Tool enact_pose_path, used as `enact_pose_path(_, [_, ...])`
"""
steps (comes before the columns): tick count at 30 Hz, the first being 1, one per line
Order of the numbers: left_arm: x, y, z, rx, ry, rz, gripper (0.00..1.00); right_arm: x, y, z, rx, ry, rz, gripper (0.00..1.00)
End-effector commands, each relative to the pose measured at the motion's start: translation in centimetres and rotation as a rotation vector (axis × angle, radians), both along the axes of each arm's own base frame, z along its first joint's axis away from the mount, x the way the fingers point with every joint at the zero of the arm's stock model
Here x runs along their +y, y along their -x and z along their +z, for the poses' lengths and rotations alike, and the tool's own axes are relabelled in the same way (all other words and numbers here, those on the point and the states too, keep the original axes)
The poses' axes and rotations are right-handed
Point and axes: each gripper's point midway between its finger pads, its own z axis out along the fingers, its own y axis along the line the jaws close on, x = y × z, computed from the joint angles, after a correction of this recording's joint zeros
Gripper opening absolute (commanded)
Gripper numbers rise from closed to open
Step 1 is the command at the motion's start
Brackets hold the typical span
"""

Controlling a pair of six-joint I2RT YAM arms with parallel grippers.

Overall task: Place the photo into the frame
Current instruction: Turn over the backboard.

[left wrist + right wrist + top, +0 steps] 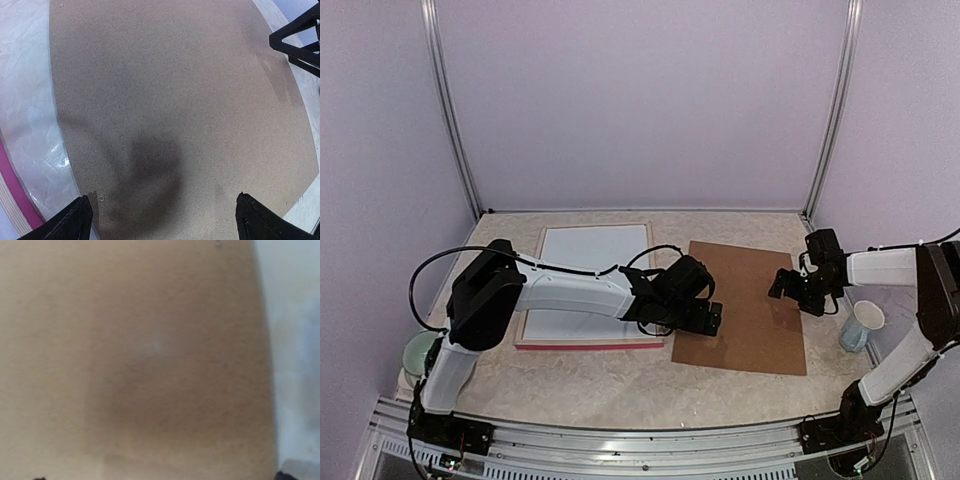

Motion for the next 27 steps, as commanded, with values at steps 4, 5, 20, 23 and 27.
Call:
enact_pose_path(4, [-0.6,-0.1,-0.8,-0.008,-0.018,-0.016,0.99,-1.6,-0.6,0.0,0.007,0.033,-0.067,0.99])
enact_pose_path(5, [-0.6,0.0,-1.0,-0.007,-0.02,-0.017,0.99,-1.7,-0.6,-0.1,0.008,0.035,-0.071,0.99])
enact_pose_path(20, [-0.8,0.2,-2.5,0.022,-0.027,-0.022,0.99,-0.5,-0.7,-1.9,0.033,-0.074,-0.047,0.99])
enact_pose_path(23, [-0.8,0.4,-2.9,0.03,-0.032,-0.026,0.99,0.1,-0.8,-1.6,0.024,-0.109,-0.029,0.99])
enact_pose_path(27, [-0.8,0.4,-3.3,0.038,-0.034,-0.029,0.99,1.0,-1.0,-0.3,-0.008,-0.159,-0.003,0.99])
